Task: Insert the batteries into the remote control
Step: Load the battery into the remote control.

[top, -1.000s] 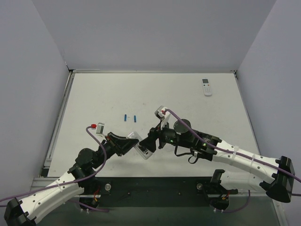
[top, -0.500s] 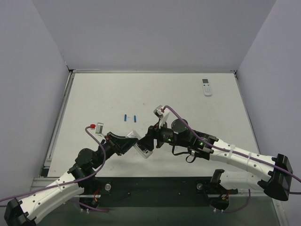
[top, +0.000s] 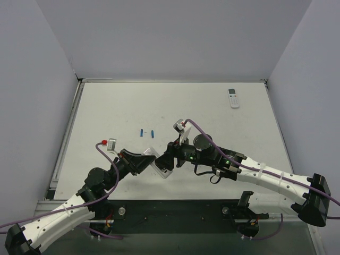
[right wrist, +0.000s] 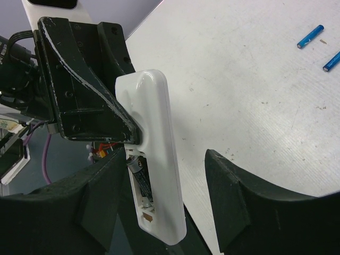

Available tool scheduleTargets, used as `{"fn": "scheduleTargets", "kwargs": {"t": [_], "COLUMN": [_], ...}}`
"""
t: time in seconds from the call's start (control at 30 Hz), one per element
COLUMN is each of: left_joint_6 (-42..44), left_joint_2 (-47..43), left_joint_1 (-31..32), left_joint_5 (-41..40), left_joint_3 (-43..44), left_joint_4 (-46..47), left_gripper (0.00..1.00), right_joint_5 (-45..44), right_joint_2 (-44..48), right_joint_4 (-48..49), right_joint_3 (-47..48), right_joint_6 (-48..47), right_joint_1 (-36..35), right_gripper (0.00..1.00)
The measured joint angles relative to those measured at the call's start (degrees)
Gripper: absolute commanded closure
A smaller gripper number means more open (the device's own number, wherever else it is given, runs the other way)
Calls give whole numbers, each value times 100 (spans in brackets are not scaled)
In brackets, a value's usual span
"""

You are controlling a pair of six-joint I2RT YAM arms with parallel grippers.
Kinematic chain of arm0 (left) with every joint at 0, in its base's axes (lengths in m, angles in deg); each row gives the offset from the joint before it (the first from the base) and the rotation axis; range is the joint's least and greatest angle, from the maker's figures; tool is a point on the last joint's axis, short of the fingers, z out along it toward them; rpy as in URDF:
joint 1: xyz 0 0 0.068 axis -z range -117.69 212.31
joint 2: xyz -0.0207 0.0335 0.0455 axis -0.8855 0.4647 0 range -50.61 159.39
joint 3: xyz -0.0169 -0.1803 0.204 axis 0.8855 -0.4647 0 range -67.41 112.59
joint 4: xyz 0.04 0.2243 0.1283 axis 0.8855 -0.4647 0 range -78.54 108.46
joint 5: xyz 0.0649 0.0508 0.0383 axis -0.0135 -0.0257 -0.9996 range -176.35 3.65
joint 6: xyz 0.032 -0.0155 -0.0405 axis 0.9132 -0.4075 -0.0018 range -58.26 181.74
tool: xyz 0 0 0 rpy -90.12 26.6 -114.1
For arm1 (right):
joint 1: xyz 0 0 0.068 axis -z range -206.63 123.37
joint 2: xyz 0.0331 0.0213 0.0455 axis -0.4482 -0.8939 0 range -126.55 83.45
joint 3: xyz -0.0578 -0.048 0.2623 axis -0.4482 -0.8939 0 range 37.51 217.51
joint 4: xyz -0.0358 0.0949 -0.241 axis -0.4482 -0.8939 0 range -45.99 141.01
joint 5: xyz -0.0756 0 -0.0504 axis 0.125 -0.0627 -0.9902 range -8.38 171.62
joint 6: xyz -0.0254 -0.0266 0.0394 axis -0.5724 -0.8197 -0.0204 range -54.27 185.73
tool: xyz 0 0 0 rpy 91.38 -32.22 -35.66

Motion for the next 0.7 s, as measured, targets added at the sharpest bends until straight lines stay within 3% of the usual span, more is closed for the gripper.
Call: {"fn": "scheduleTargets", "kwargs": {"t": [0.37, 0.7], "left_joint_6": [-9, -13], "left_joint_2": [-66, -116], "left_joint_1": [0, 0], "left_joint_5": [-17, -17], "left_joint_3": [-24, -48], "left_joint_4": [-13, -39], "left_gripper": [100, 100], "right_joint_5": [13, 20], "right_joint_2": [0, 0], "right_joint_4": [68, 122], "right_joint_3": [-48, -116], "right_joint_6": [11, -15], "right_joint_1": [4, 4], "right_gripper": [54, 55]}}
